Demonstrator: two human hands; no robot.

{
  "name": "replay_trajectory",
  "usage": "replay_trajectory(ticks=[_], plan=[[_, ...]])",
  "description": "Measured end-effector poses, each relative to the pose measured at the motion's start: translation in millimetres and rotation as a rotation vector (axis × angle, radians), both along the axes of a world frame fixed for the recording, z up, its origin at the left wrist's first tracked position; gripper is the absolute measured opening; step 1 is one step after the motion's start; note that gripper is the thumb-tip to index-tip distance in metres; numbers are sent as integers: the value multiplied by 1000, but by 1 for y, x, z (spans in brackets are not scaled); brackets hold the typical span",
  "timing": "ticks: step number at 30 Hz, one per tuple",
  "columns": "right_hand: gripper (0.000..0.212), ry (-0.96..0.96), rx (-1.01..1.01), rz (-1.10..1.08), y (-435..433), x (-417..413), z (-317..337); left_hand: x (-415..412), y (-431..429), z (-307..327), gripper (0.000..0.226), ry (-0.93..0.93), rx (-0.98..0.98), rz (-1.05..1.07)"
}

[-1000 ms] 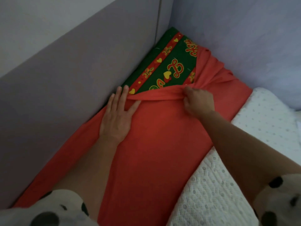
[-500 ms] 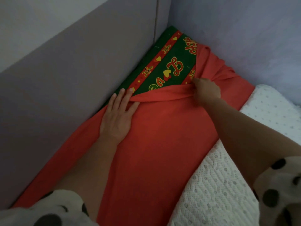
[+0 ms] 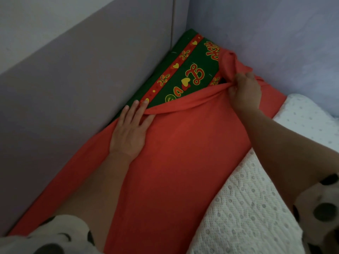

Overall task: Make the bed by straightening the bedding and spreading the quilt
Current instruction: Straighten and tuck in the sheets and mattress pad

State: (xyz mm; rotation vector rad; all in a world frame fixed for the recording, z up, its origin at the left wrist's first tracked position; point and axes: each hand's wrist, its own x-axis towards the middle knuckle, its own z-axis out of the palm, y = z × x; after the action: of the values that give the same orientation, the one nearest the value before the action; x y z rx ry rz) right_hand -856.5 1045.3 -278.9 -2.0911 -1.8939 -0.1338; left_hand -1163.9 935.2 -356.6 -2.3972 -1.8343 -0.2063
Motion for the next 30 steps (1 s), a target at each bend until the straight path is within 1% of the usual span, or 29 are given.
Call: replay_trajectory(ticks=[2, 3, 4, 7, 8, 9, 10, 11, 12, 13, 15, 18, 20, 22, 26, 28, 30], plan=[[27, 164, 46, -30, -1, -1, -5, 1, 0, 1, 54, -1, 11, -2], [28, 191, 14, -44, -4, -1, -9, 1, 0, 1, 53, 2, 9, -7], [30, 167, -47, -59, -9, -1, -14, 1, 1, 0, 53, 6, 1, -13], [46, -45, -164, -28, -15, 1, -25, 0, 0, -1, 53, 2, -8, -16], [45, -117, -189, 7, -12, -1, -23, 0, 0, -1, 54, -2, -5, -14], [38, -172, -207, 64, -7, -4, -21, 0, 0, -2, 54, -8, -3, -12], [28, -180, -219, 149, -1, -8, -19, 0, -1, -2, 54, -13, -2, -11], [21, -133, -244, 242, 4, -14, -17, 0, -1, -2, 54, -17, 0, -12], [25, -63, -287, 335, 7, -20, -14, 1, -1, -2, 54, -19, 0, -12], [33, 5, -336, 416, 7, -26, -12, 1, -1, -2, 53, -19, -1, -12], [41, 105, -425, 514, 6, -40, -7, 0, -1, -1, 52, -25, -6, -7], [33, 176, -593, 571, 6, -52, 3, 1, -2, 2, 51, -25, -12, 2], [22, 138, -675, 586, 7, -54, 11, 2, -3, 4, 51, -30, -19, 10], [19, 37, -648, 583, 8, -54, 16, 1, -4, 4, 51, -36, -27, 16], [18, -185, -520, 496, 12, -48, 20, 2, -5, 5, 54, -49, -19, 25], [15, -163, -365, 439, 15, -47, 23, 3, -5, 5, 58, -46, -29, 34], [13, -81, -138, 379, 19, -54, 27, 3, -6, 4, 62, -58, -13, 42]])
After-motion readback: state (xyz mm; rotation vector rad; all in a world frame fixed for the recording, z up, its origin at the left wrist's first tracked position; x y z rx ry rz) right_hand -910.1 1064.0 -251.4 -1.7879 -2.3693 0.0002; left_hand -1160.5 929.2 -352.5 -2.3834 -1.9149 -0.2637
